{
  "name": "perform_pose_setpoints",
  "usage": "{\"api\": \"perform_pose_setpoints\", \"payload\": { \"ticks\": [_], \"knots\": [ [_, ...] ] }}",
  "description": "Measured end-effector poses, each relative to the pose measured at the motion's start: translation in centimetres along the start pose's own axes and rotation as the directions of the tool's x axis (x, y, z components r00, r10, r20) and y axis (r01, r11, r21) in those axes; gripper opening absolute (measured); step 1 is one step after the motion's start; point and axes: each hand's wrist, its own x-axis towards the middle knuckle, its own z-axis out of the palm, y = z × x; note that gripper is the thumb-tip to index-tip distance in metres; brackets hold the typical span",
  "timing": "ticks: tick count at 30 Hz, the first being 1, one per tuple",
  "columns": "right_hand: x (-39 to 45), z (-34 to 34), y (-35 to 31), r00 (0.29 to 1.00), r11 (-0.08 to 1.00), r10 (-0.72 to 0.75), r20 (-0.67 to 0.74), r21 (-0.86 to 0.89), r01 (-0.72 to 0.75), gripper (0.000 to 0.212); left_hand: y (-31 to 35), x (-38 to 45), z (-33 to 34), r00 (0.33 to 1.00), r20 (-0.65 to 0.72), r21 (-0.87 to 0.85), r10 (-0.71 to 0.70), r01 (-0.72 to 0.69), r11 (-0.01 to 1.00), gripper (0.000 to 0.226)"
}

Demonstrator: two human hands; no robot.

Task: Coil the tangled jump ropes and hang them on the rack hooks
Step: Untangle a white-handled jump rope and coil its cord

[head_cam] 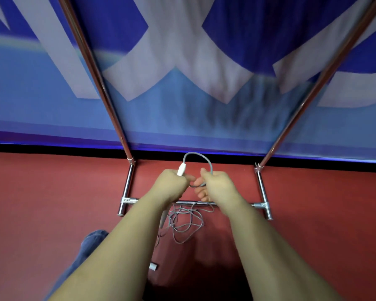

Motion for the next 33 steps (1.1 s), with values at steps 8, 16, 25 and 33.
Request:
{"api": "perform_pose_setpoints", "payload": {
  "ticks": [8,16,25,33],
  "knots": [
    [-5.9,-2.6,-0.4,0.981,0.848,-0.012,-0.192,0.518,0.112,0.039,-0.1,-2.4,-0.4,0.927,0.324,0.014,0.189,-0.204,0.979,0.009],
    [-4.7,-0.6,0.3,0.996,0.941,-0.008,0.089,-0.337,0.038,0.031,-0.2,-1.6,-1.7,0.983,0.134,-0.252,0.122,-0.085,0.964,0.018],
    [-2.3,0.0,0.6,0.963,0.881,-0.118,0.241,-0.422,0.213,0.017,-0.2,0.0,-2.3,0.996,0.086,-0.585,0.002,0.049,0.81,0.024],
    [-1.7,-1.8,-1.2,0.998,0.937,-0.05,0.037,0.347,0.034,0.013,-2.3,0.4,-1.3,0.972,0.227,0.147,0.064,-0.099,0.984,0.029]
  ]
}}
